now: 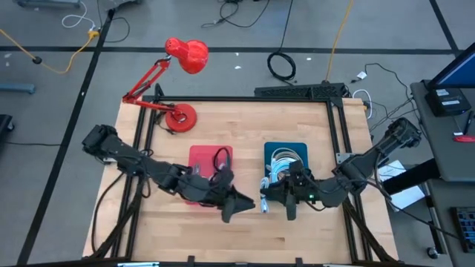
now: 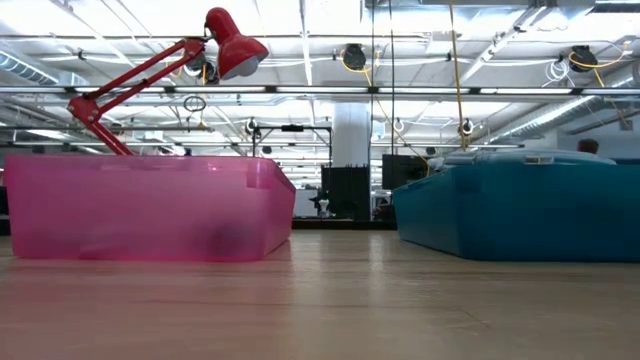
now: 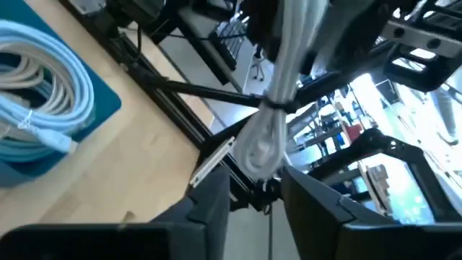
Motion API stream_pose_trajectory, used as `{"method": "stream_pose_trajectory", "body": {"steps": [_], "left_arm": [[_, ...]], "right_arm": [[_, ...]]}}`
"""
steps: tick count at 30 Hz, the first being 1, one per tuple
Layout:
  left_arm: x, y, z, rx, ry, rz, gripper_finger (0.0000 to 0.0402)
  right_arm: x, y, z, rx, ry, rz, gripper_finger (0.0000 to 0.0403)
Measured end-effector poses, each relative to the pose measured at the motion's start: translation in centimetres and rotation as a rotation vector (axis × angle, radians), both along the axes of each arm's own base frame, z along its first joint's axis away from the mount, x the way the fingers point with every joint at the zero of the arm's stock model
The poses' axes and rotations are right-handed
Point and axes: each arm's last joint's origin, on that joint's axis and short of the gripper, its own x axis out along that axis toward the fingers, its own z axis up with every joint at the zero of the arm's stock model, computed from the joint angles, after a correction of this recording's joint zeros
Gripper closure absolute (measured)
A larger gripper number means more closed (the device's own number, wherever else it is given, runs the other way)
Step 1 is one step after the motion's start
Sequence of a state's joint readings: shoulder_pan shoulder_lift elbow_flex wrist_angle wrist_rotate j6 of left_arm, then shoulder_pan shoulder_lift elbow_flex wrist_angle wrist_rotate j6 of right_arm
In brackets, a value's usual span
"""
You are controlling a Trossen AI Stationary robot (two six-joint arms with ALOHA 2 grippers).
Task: Pick & Place USB Port
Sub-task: Put the white charger cable into the red bin
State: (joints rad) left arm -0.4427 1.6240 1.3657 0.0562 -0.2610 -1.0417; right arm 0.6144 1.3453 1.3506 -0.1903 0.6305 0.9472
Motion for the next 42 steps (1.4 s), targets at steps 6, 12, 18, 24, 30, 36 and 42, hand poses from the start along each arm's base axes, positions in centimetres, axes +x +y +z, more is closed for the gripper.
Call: {"method": "stream_pose_trajectory", "body": {"steps": [6, 12, 18, 24, 30, 36, 42], "left_arm": [[0.1, 0.0, 0.1, -0.003, -0.018, 0.007, 0.0229], [0.2, 0.2, 0.4, -0.011, -0.047, 0.009, 0.0209], [0.4, 0.4, 0.9, 0.008, -0.095, 0.019, 0.0208], [0.5, 0.7, 1.3, 0.018, -0.134, 0.034, 0.0209], [0.5, 0.8, 1.3, 0.025, -0.134, 0.037, 0.0239], [0.6, 1.1, 1.3, 0.026, -0.134, 0.048, 0.0333], [0.7, 1.3, 1.2, 0.02, -0.13, 0.077, 0.0394]], "right_arm": [[0.0, 0.0, 0.1, -0.013, -0.005, 0.001, 0.038], [0.2, -0.2, 0.2, -0.005, -0.02, -0.006, 0.038], [0.4, -0.5, 0.5, 0.004, -0.041, -0.017, 0.038], [0.8, -1.1, 0.5, 0.003, -0.046, -0.039, 0.038], [1.0, -1.6, 0.5, 0.008, -0.049, -0.053, 0.038], [1.1, -1.6, 0.7, 0.009, -0.061, -0.051, 0.0377], [1.1, -1.6, 0.7, -0.01, -0.06, -0.051, 0.0379]]}}
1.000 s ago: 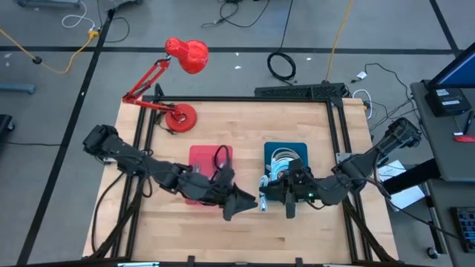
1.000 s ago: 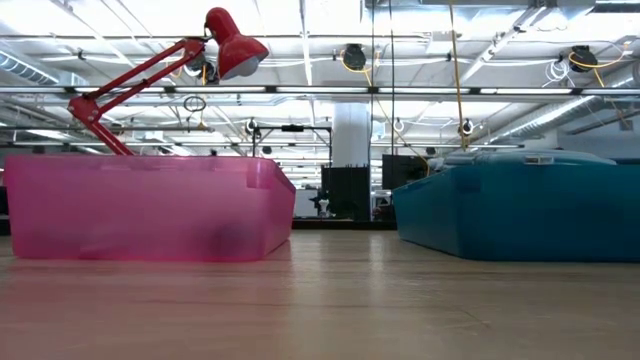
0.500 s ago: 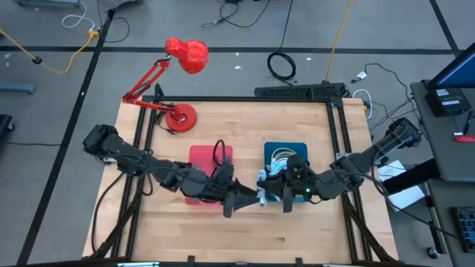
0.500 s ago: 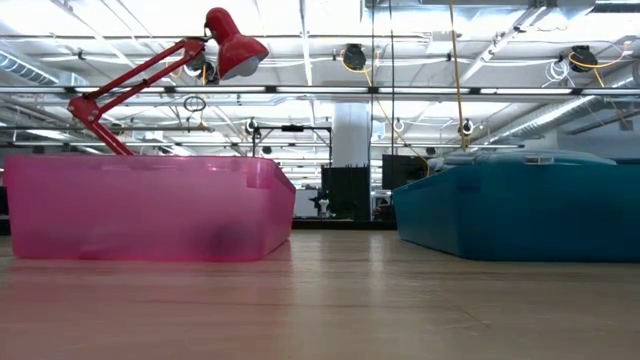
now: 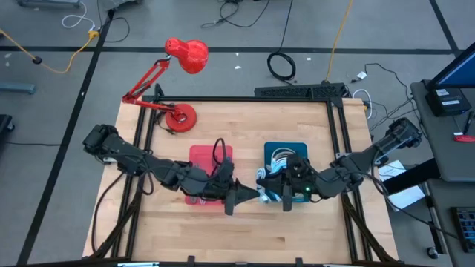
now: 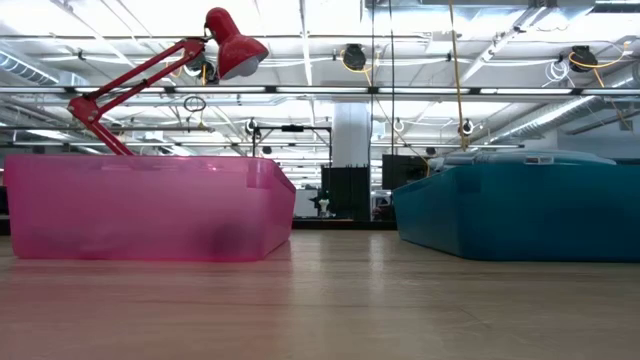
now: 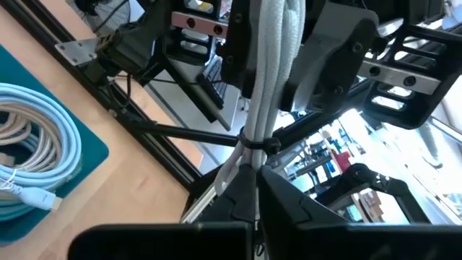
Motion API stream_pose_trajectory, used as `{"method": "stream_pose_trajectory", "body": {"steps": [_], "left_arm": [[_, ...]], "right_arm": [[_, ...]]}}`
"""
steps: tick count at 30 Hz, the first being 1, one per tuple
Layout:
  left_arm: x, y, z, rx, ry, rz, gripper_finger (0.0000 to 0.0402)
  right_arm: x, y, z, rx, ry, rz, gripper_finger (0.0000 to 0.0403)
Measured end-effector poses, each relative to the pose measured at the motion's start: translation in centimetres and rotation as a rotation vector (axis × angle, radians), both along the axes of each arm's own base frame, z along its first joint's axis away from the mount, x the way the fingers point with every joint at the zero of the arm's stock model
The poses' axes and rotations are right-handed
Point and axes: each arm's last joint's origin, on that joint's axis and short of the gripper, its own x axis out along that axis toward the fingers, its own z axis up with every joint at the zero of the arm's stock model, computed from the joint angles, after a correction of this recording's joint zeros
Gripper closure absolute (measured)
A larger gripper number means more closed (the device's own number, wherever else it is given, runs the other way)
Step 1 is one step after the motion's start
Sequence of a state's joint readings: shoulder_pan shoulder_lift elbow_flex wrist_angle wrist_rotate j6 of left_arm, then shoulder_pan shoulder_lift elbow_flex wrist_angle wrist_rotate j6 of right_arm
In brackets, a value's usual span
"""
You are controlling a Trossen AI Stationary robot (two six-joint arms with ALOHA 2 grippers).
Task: Pick & Place USB Port
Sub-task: Put the white charger cable into the red bin
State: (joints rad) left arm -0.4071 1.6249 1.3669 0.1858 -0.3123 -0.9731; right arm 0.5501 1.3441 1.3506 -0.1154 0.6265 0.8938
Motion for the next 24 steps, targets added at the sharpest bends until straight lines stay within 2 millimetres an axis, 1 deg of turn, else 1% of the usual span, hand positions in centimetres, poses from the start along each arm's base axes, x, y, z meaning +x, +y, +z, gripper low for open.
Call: {"method": "stream_pose_trajectory", "body": {"steps": [6, 8, 10, 14, 17, 20, 22, 24], "left_arm": [[-0.1, 0.1, -0.2, -0.021, 0.031, 0.024, 0.0399], [-0.2, 0.1, -0.6, -0.031, 0.075, 0.035, 0.0399], [-0.3, -0.1, -1.0, -0.041, 0.124, 0.039, 0.04], [-0.7, -0.4, -3.1, -0.05, 0.292, 0.06, 0.04], [-1.3, -0.2, -3.6, -0.09, 0.388, 0.093, 0.0401], [-2.5, -0.2, -4.6, -0.111, 0.543, 0.106, 0.0401], [-3.3, 0.0, -5.3, -0.129, 0.65, 0.122, 0.0401], [-4.9, 0.5, -5.8, -0.113, 0.789, 0.163, 0.0401]], "right_arm": [[0.1, 0.2, 0.4, -0.02, -0.038, 0.032, 0.0356], [0.1, 0.4, 0.8, -0.015, -0.08, 0.042, 0.0343], [0.1, 0.7, 1.6, -0.014, -0.154, 0.07, 0.0328], [-0.8, 1.3, 3.9, 0.016, -0.35, 0.132, 0.0293], [-1.4, 2.0, 4.9, 0.015, -0.461, 0.197, 0.0269], [-2.2, 2.6, 5.8, 0.003, -0.557, 0.244, 0.0251], [-2.9, 3.3, 6.1, -0.014, -0.584, 0.265, 0.0243], [-3.4, 4.0, 6.0, -0.051, -0.58, 0.289, 0.0238]]}}
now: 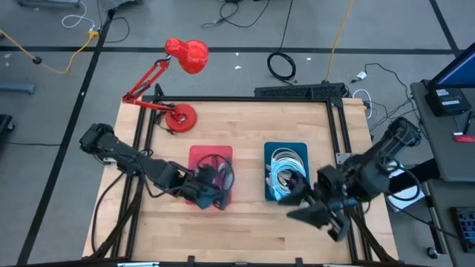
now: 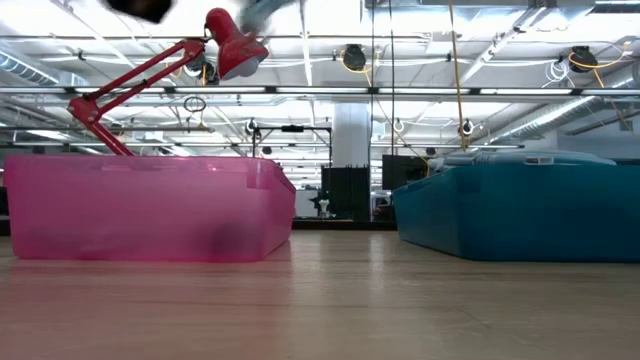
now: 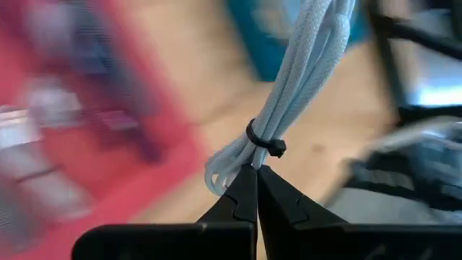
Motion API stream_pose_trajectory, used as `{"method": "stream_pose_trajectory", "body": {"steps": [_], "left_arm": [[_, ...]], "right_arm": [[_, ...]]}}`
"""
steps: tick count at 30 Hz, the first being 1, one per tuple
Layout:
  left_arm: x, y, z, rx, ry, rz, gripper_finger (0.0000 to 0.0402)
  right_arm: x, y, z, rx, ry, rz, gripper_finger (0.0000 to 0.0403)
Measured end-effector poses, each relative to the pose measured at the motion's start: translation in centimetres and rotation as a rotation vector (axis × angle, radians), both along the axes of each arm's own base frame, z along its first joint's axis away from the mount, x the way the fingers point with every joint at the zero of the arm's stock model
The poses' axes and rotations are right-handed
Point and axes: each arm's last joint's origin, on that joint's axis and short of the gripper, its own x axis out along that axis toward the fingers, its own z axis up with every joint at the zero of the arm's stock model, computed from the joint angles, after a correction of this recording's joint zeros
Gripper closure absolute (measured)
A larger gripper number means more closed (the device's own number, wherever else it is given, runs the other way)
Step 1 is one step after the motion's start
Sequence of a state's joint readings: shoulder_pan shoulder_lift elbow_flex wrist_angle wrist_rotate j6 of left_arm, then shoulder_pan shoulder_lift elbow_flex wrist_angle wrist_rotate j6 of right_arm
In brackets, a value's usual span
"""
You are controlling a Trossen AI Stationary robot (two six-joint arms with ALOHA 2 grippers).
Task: Pick & Place USB Port
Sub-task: Put the white charger cable into the red bin
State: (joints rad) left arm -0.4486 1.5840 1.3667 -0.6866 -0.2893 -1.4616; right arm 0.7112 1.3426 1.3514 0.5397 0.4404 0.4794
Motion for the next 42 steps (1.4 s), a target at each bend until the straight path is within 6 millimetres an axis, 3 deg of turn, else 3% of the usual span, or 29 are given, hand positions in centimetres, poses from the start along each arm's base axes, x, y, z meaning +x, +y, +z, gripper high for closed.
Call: {"method": "stream_pose_trajectory", "body": {"steps": [7, 18, 28, 34, 42], "left_arm": [[-3.8, 1.6, -0.8, 0.038, 0.326, 0.185, 0.0401], [-3.1, 3.3, -0.7, -0.061, 0.307, 0.308, 0.0401], [-2.5, 3.8, -6.0, -0.219, 0.257, 0.426, 0.0401], [-3.0, 4.5, -7.6, -0.261, 0.326, 0.478, 0.0401], [-3.7, 5.2, -9.5, -0.31, 0.396, 0.527, 0.0401]], "right_arm": [[-0.8, 1.6, -1.5, -0.115, 0.156, -0.114, 0.0234], [-1.5, 2.4, -2.6, -0.184, 0.256, -0.152, 0.0234], [-4.9, 0.9, -1.6, -0.249, 0.323, -0.089, 0.0234], [-6.9, -0.1, -1.5, -0.282, 0.381, -0.047, 0.0234], [-8.0, -0.3, -1.6, -0.321, 0.406, -0.019, 0.0234]]}}
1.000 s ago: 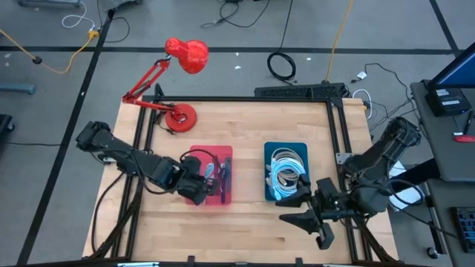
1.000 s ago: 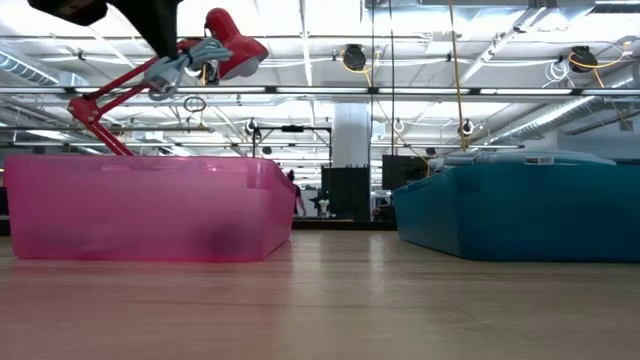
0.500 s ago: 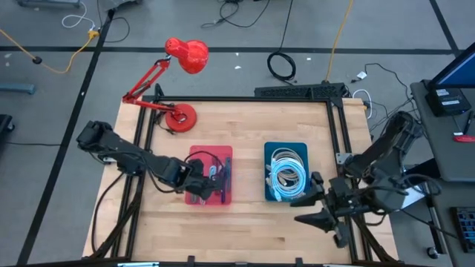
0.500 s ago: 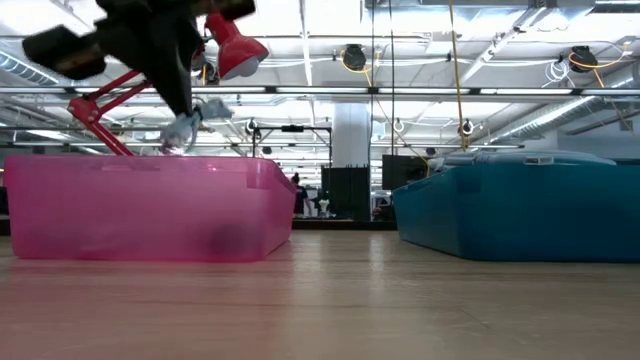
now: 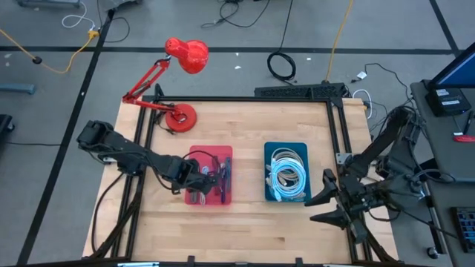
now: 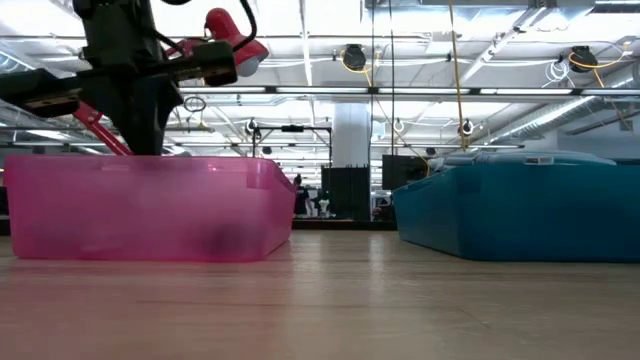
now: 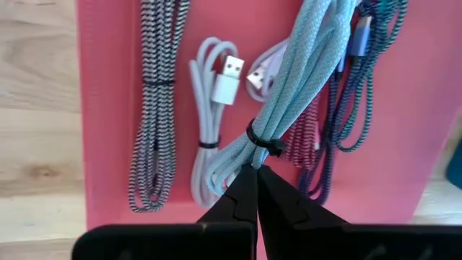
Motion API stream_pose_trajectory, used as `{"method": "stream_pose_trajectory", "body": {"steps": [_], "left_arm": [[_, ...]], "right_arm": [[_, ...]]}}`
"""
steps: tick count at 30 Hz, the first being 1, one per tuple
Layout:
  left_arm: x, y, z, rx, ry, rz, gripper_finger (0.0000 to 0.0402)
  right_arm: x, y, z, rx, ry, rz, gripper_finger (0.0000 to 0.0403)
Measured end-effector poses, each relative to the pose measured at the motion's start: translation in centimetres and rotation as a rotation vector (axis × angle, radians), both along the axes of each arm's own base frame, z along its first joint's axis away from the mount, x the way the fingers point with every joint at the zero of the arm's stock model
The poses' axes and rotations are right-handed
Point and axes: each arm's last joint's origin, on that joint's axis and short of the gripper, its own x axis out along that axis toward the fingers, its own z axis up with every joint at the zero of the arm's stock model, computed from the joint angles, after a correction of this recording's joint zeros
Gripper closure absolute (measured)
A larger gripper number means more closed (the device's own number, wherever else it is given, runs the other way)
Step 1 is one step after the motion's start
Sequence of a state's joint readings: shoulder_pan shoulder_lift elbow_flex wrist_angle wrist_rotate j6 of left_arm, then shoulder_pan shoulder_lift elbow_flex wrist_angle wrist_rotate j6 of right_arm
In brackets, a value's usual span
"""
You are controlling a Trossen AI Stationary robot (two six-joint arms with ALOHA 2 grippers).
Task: Pick & Place USB Port
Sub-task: Put the white charger cable into the red bin
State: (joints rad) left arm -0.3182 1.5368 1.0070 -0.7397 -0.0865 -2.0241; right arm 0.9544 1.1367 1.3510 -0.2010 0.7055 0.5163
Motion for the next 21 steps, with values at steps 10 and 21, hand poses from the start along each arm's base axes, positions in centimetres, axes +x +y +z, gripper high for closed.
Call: {"method": "stream_pose_trajectory", "body": {"steps": [10, 21], "left_arm": [[0.4, 0.8, -0.3, -0.019, -0.014, 0.016, 0.0401], [1.5, 0.6, -1.5, -0.062, -0.012, 0.005, 0.0401]], "right_arm": [[-0.4, -0.4, 0.1, -0.006, 0.003, 0.005, 0.0234], [-0.4, -0.4, 0.0, -0.023, 0.011, 0.006, 0.0234]]}}
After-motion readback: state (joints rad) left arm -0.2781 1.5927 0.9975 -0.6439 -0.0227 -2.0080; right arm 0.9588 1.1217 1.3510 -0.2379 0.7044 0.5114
